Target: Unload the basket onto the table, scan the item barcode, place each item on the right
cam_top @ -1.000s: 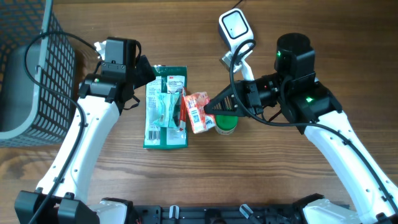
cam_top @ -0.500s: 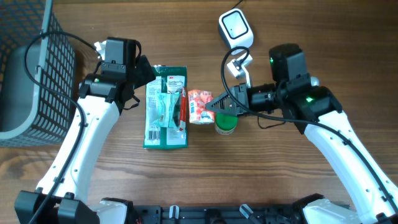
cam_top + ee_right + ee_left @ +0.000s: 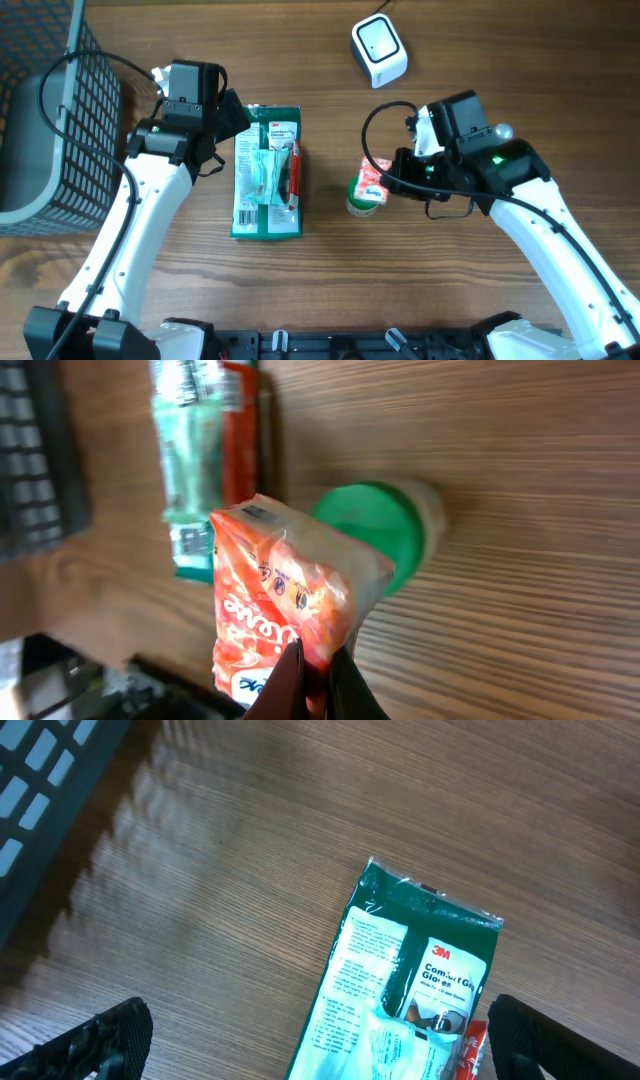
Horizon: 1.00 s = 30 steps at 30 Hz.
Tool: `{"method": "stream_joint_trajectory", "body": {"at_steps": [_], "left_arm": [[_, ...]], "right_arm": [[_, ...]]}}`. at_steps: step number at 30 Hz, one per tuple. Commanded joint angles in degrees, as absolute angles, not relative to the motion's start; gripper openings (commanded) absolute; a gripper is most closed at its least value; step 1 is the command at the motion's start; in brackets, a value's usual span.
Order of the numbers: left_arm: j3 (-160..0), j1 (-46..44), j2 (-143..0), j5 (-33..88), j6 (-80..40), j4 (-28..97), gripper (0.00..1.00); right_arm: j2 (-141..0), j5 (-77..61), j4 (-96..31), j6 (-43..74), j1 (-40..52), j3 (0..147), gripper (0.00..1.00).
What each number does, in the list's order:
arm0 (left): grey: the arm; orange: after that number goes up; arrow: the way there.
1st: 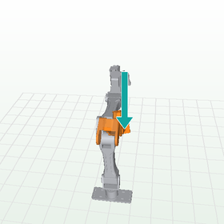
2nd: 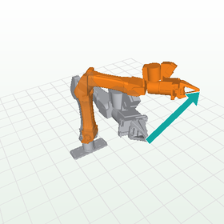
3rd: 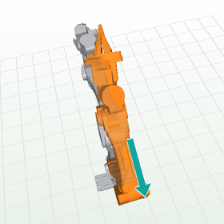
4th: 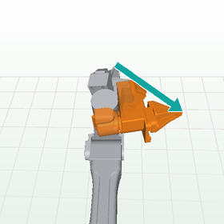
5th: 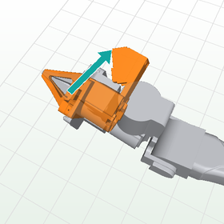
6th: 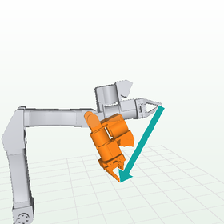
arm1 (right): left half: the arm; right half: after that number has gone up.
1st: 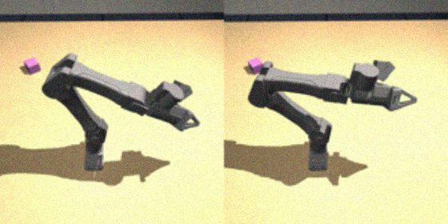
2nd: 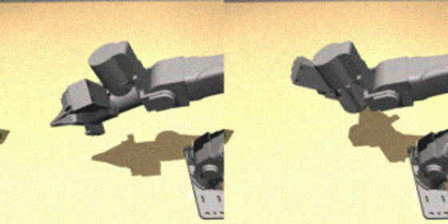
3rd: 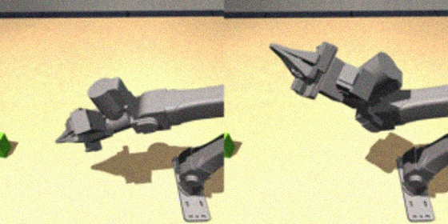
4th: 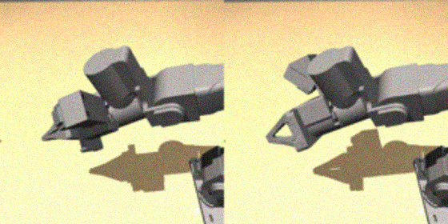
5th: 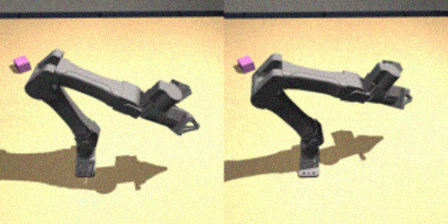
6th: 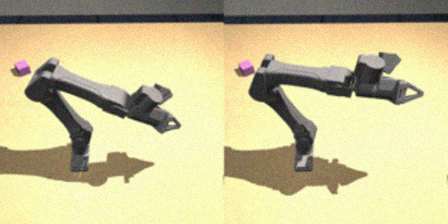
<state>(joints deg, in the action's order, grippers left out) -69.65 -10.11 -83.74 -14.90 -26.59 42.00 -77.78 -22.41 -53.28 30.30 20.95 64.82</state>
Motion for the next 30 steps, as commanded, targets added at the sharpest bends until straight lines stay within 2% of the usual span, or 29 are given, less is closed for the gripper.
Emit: {"method": "stream_joint_trajectory", "body": {"at_steps": [1, 26, 30], "left_arm": [[-69.5, -9.8, -84.0, -14.8, -25.7, 41.9, 1.00], [-69.5, -9.8, -84.0, -14.8, -25.7, 41.9, 1.00], [-69.5, -9.8, -84.0, -14.8, -25.7, 41.9, 1.00]], "right_arm": [[-77.4, -17.6, -53.6, 30.0, 21.0, 64.8, 0.04], [-77.5, -13.9, -52.5, 30.0, 21.0, 62.9, 0.04], [-77.5, -14.0, -53.1, 24.5, 21.0, 66.8, 0.04]]}}
